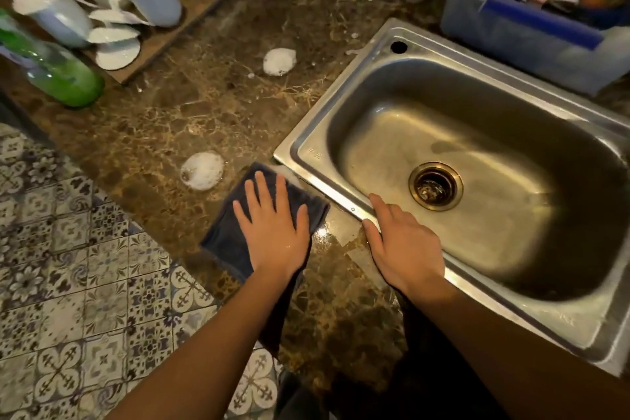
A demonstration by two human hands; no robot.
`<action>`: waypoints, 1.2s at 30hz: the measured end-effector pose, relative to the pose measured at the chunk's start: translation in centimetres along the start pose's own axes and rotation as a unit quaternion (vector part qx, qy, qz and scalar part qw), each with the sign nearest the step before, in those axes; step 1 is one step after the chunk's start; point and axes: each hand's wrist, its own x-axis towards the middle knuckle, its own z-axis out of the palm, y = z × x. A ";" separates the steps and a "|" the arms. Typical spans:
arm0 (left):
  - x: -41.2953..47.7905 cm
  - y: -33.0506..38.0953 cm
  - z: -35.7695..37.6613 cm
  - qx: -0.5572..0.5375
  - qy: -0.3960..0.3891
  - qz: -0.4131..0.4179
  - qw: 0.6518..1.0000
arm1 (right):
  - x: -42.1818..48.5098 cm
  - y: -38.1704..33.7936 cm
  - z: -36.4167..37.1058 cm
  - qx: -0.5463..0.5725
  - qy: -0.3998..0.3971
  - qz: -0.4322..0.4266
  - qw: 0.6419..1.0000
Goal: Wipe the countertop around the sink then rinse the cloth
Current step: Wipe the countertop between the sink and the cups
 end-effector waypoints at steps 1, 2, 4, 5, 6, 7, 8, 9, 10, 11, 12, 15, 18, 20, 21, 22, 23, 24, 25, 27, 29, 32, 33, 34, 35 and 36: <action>-0.5 0.0 0.0 0.004 0.003 0.025 1.000 | 0.1 0.0 -0.2 0.008 -0.010 0.003 1.000; -1.1 0.0 0.1 0.007 0.004 0.048 0.999 | 0.1 0.0 -0.4 0.018 -0.023 0.004 1.000; -2.9 0.2 0.4 0.004 -0.002 0.084 0.996 | 0.2 0.0 -0.8 0.041 -0.048 0.005 0.998; -4.0 0.5 0.6 0.000 -0.005 0.099 0.995 | 0.3 0.1 -0.9 0.055 -0.064 0.005 0.996; -5.1 1.0 0.8 -0.007 -0.009 0.113 0.993 | 0.5 0.2 -1.2 0.075 -0.081 0.007 0.994; -6.2 1.5 1.1 -0.013 -0.012 0.129 0.992 | 0.6 0.4 -1.3 0.098 -0.096 0.007 0.991; -7.5 2.2 1.3 -0.014 -0.015 0.145 0.989 | 0.7 0.5 -1.5 0.120 -0.112 0.008 0.986; -8.8 3.0 1.4 -0.013 -0.015 0.163 0.986 | 0.7 0.6 -1.7 0.147 -0.125 0.010 0.981; -10.1 3.8 1.6 -0.013 -0.013 0.182 0.983 | 1.0 0.8 -1.8 0.174 -0.137 0.019 0.975; -11.5 4.8 1.8 -0.016 -0.010 0.200 0.980 | 1.2 0.9 -1.8 0.201 -0.146 0.022 0.968; -13.0 6.0 2.0 -0.023 -0.011 0.215 0.976 | 1.5 1.1 -1.8 0.230 -0.161 0.032 0.959; -18.0 10.8 3.0 -0.032 -0.038 0.229 0.972 | 2.1 1.7 -1.6 0.353 -0.194 0.078 0.912; -21.3 14.7 3.8 -0.025 -0.070 0.177 0.981 | 0.6 1.4 -3.8 0.439 -0.235 0.085 0.863; -21.8 15.5 3.9 -0.039 -0.070 0.133 0.988 | 0.0 2.2 -5.0 0.463 -0.274 0.080 0.839; -21.7 15.6 3.8 -0.049 -0.068 0.115 0.990 | -0.5 2.7 -5.7 0.464 -0.279 0.073 0.837; -21.5 15.6 3.6 -0.057 -0.066 0.099 0.991 | -0.7 3.2 -6.1 0.464 -0.277 0.067 0.839; -21.2 15.7 3.4 -0.064 -0.064 0.083 0.992 | -0.9 3.6 -6.2 0.472 -0.273 0.066 0.836; -20.9 15.7 3.3 -0.070 -0.058 0.068 0.994 | -1.3 4.3 -6.0 0.467 -0.263 0.062 0.842; -20.5 15.6 3.1 -0.075 -0.049 0.054 0.995 | -2.1 5.1 -5.7 0.443 -0.245 0.059 0.860; -19.2 14.9 3.0 -0.079 -0.024 0.031 0.996 | -3.6 7.6 -3.8 0.305 -0.191 0.019 0.933; -17.3 13.5 2.9 -0.072 -0.003 0.012 0.997 | -5.0 10.4 -2.2 0.147 -0.156 -0.007 0.977; -13.5 10.5 2.5 -0.058 0.011 -0.006 0.998 | -6.1 12.0 -1.4 0.092 -0.108 -0.010 0.990; -12.0 9.5 2.3 -0.053 0.012 -0.011 0.998 | -6.0 12.1 -1.0 0.086 -0.092 -0.016 0.992; -10.4 8.5 2.2 -0.049 0.014 -0.017 0.999 | -6.0 12.0 -0.9 0.086 -0.077 -0.021 0.993; -8.9 7.4 2.1 -0.048 0.017 -0.023 0.998 | -5.8 12.1 -0.8 0.086 -0.065 -0.021 0.994; -7.4 6.5 1.9 -0.047 0.022 -0.028 0.998 | -5.7 12.1 -0.6 0.083 -0.055 -0.021 0.995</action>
